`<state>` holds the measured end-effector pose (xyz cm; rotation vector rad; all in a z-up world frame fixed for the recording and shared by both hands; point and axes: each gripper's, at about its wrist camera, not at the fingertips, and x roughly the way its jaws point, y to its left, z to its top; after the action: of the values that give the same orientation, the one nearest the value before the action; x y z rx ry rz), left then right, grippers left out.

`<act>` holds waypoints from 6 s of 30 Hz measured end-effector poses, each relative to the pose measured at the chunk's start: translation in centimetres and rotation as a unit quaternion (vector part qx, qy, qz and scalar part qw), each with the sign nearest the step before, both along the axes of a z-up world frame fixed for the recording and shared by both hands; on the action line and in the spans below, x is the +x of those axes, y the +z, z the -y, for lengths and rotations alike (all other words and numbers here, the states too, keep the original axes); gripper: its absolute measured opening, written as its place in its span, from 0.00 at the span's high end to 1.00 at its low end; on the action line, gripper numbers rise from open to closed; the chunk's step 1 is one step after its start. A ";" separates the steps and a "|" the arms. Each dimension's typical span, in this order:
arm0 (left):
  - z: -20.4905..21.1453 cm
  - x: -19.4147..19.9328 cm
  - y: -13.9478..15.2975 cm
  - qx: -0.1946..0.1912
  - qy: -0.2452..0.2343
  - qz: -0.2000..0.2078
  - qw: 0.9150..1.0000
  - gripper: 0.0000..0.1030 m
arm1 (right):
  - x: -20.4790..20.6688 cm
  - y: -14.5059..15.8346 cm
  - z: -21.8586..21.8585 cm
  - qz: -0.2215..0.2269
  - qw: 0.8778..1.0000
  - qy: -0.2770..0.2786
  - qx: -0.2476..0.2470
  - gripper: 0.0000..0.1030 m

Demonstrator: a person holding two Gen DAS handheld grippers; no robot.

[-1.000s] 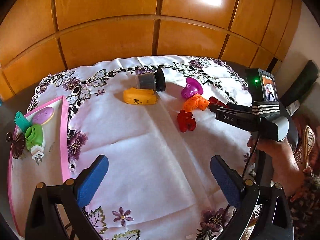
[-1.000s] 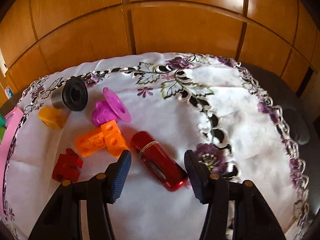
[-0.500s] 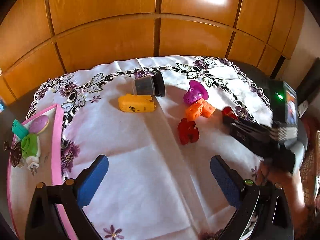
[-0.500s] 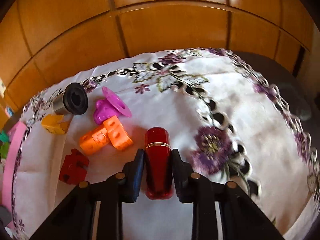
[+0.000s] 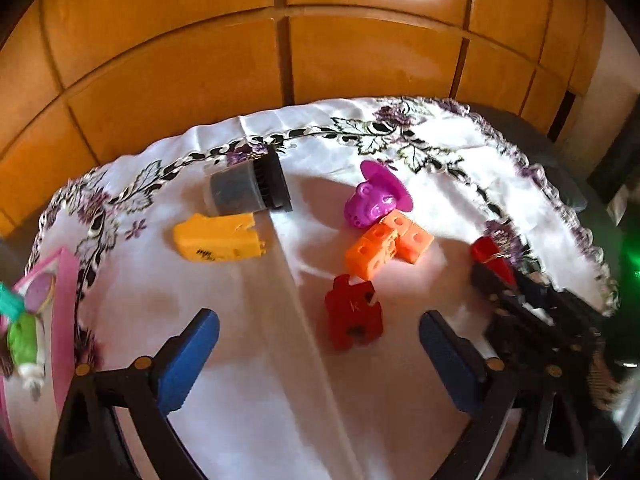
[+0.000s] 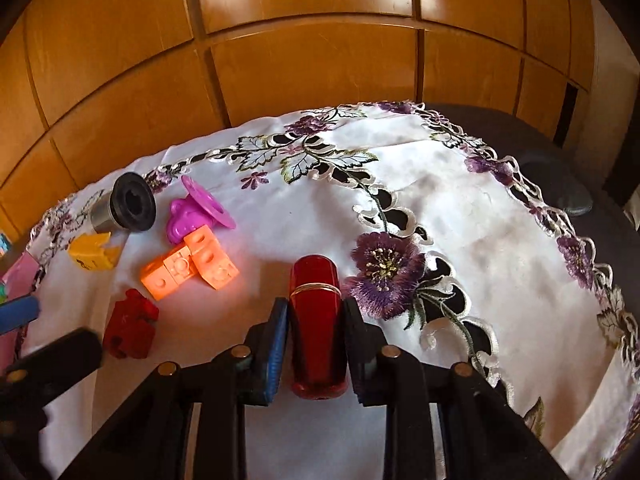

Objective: Organize rigid objects
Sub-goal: 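Grasp the red K puzzle piece with the left tool while the right tool holds the tube, then carry the red K puzzle piece into the pink box and open the left tool, then carry the red lipstick tube into the pink box and open the right tool, then move the right tool to the orange cube blocks and close on them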

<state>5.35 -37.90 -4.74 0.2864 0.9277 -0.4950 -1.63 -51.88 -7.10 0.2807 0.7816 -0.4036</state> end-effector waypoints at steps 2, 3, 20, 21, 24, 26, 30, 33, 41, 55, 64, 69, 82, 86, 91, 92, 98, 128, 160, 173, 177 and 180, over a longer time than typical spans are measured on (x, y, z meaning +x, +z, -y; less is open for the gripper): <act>0.3 0.4 -0.7 0.000 -0.011 0.001 1.000 0.16 | -0.3 0.0 0.4 0.007 1.000 -0.007 0.008 0.75; 0.4 0.6 -1.0 0.002 -0.012 -0.001 1.000 0.17 | -0.4 0.0 0.5 0.010 1.000 -0.008 0.011 0.75; 0.9 0.9 -2.9 -0.010 -0.047 0.011 0.999 0.67 | -0.6 -0.1 0.6 0.021 1.000 -0.010 0.014 0.74; 0.8 0.9 -2.8 -0.010 -0.047 0.012 0.999 0.68 | -0.6 -0.1 0.5 0.020 1.000 -0.010 0.012 0.74; 0.3 0.7 -2.7 -0.012 -0.044 0.012 0.999 0.68 | -0.4 0.0 0.1 0.015 1.000 -0.011 -0.002 0.74; -0.1 0.6 -2.6 -0.016 -0.043 0.008 0.999 0.69 | -0.4 0.1 -0.3 0.015 1.000 -0.006 -0.013 0.74; -1.3 0.3 -1.9 -0.029 -0.035 0.008 0.999 0.69 | -0.3 0.3 -1.0 0.017 0.999 0.000 -0.029 0.74; -2.0 -0.3 -1.4 -0.032 -0.036 0.011 0.999 0.69 | -0.1 0.2 -1.0 0.012 0.999 0.006 -0.029 0.74; -4.4 -1.9 0.5 -0.050 -0.026 0.006 0.998 0.69 | 0.0 0.1 -1.0 0.009 1.000 0.005 -0.029 0.75; -11.8 -4.3 6.6 -0.056 0.000 0.057 0.997 0.69 | -0.2 0.4 -1.1 0.016 0.999 0.008 -0.036 0.75; -20.8 -4.8 9.1 -0.052 0.072 0.075 0.993 0.69 | -0.1 0.4 -1.3 0.014 0.999 0.016 -0.038 0.75; -26.9 -4.5 10.3 -0.051 0.125 0.080 0.988 0.68 | -0.1 0.4 -1.3 0.015 0.999 0.017 -0.039 0.75; -33.3 -1.4 3.0 -0.035 0.185 0.010 0.982 0.68 | 0.2 0.8 -2.6 0.009 0.997 0.034 -0.073 0.75; -34.7 0.1 0.6 -0.039 0.208 -0.020 0.977 0.69 | 0.1 1.1 -3.1 0.013 0.995 0.041 -0.085 0.75; -35.5 1.3 -0.3 -0.042 0.213 -0.027 0.976 0.68 | 0.0 1.4 -3.6 0.019 0.994 0.045 -0.096 0.75; -35.6 1.5 -0.4 -0.043 0.216 -0.026 0.975 0.68 | 0.0 1.4 -3.6 0.019 0.994 0.045 -0.097 0.75; -36.8 2.2 -0.5 -0.049 0.232 -0.022 0.971 0.63 | 0.3 1.5 -3.9 0.007 0.993 0.056 -0.100 0.75; -36.3 -3.2 2.0 -0.092 0.217 0.033 0.971 0.11 | 6.3 6.5 -28.9 0.030 0.946 0.321 0.033 0.75; -37.5 -2.8 2.7 -0.110 0.221 0.029 0.969 0.09 | 11.2 6.2 -31.3 -0.001 0.950 0.309 0.038 0.70; -35.5 -3.1 3.1 -0.105 0.213 0.025 0.971 0.04 | 7.6 4.7 -28.4 -0.016 0.959 0.280 0.048 0.69; -34.5 -3.4 3.3 -0.104 0.202 0.025 0.974 0.03 | 6.4 4.0 -26.8 -0.025 0.962 0.269 0.047 0.69; -33.7 -3.6 3.4 -0.104 0.192 0.022 0.976 0.03 | 5.3 3.4 -25.3 -0.030 0.965 0.255 0.049 0.67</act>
<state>1.75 -4.22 -1.30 -0.0736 0.8551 -0.2236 3.64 -26.59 -3.72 0.1507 0.9015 0.1137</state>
